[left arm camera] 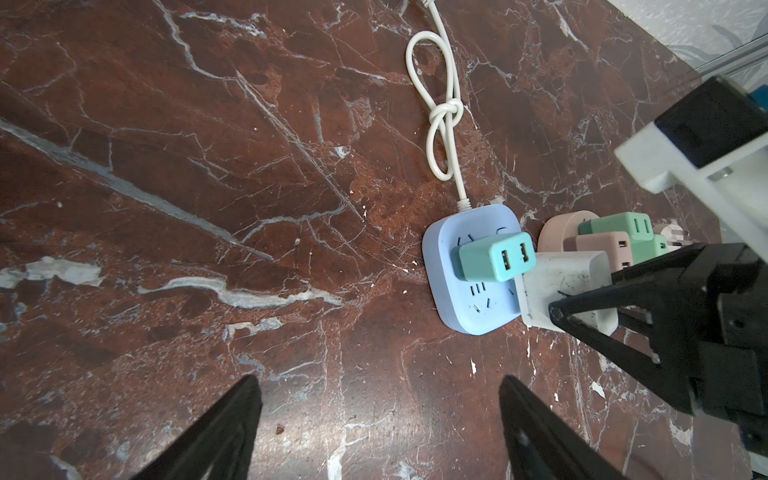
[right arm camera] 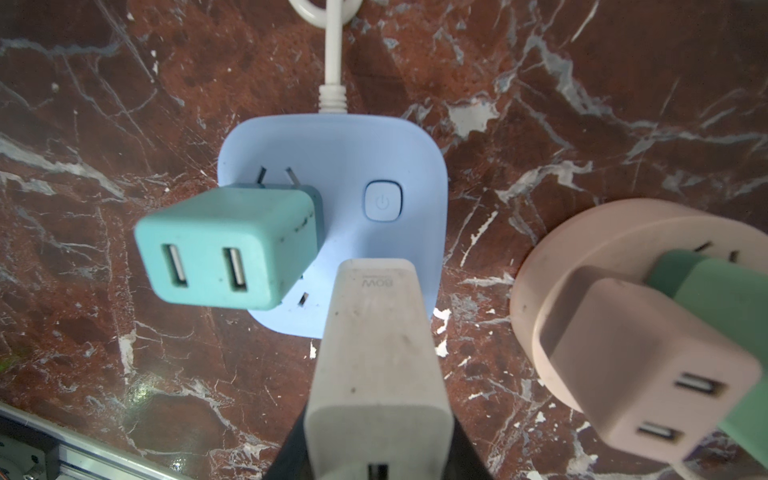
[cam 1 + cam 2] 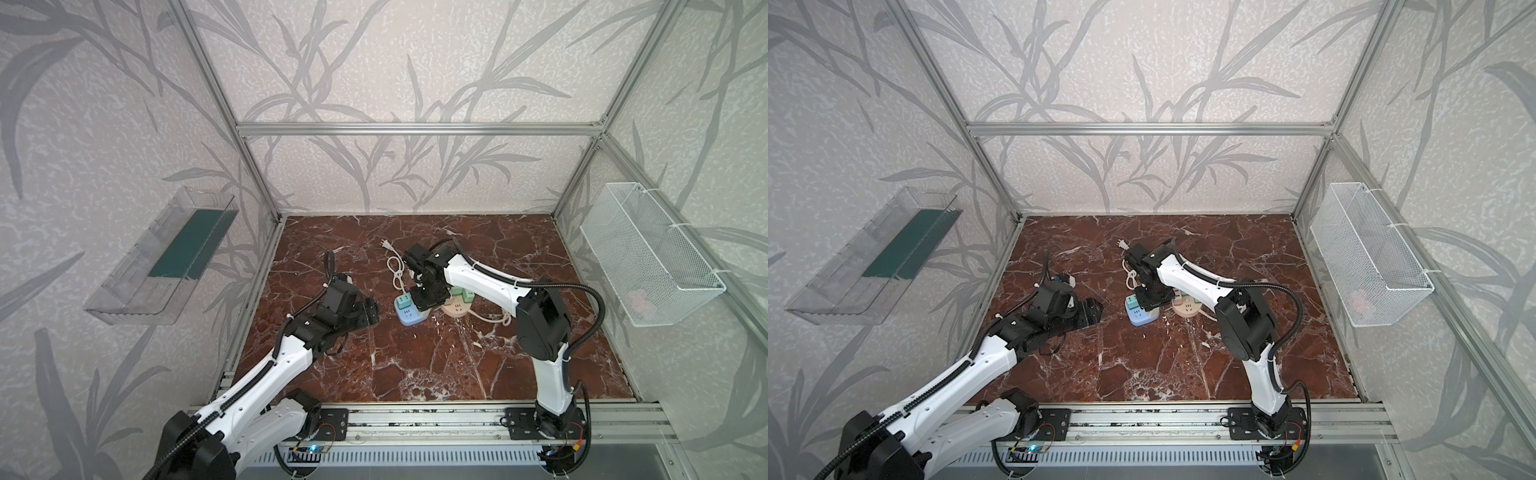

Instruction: Insert the plug

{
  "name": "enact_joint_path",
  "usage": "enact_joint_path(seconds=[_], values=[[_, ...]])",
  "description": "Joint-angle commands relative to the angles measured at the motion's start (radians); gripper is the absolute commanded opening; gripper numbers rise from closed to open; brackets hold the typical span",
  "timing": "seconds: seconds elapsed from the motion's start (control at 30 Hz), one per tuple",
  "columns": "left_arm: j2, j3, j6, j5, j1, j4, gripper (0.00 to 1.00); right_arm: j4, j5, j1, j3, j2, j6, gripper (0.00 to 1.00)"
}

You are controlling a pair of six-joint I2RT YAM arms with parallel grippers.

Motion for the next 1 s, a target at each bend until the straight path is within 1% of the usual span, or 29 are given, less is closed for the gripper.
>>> enact_joint_path(seconds=[0.0, 0.1, 0.3, 0.6, 0.97], values=[[-0.006, -0.017, 0.012, 0.007, 0.006, 0.02, 0.88, -0.057, -0.014, 0.011, -0.007, 0.078, -0.015, 0.0], [0.001, -0.02, 0.014, 0.013, 0.006, 0.027, 0.88, -0.065, -0.023, 0.009, 0.006, 0.098, -0.017, 0.0], [0.012, -0.025, 0.021, 0.021, 0.01, 0.039, 0.88, -0.071, -0.083, -0.006, 0.023, 0.152, -0.022, 0.0], [0.022, -0.035, 0.026, 0.029, 0.015, 0.057, 0.88, -0.116, -0.08, -0.009, 0.071, 0.217, -0.037, 0.0], [0.029, -0.037, 0.028, 0.035, 0.023, 0.07, 0.88, -0.161, -0.072, -0.02, 0.161, 0.243, -0.033, 0.0]])
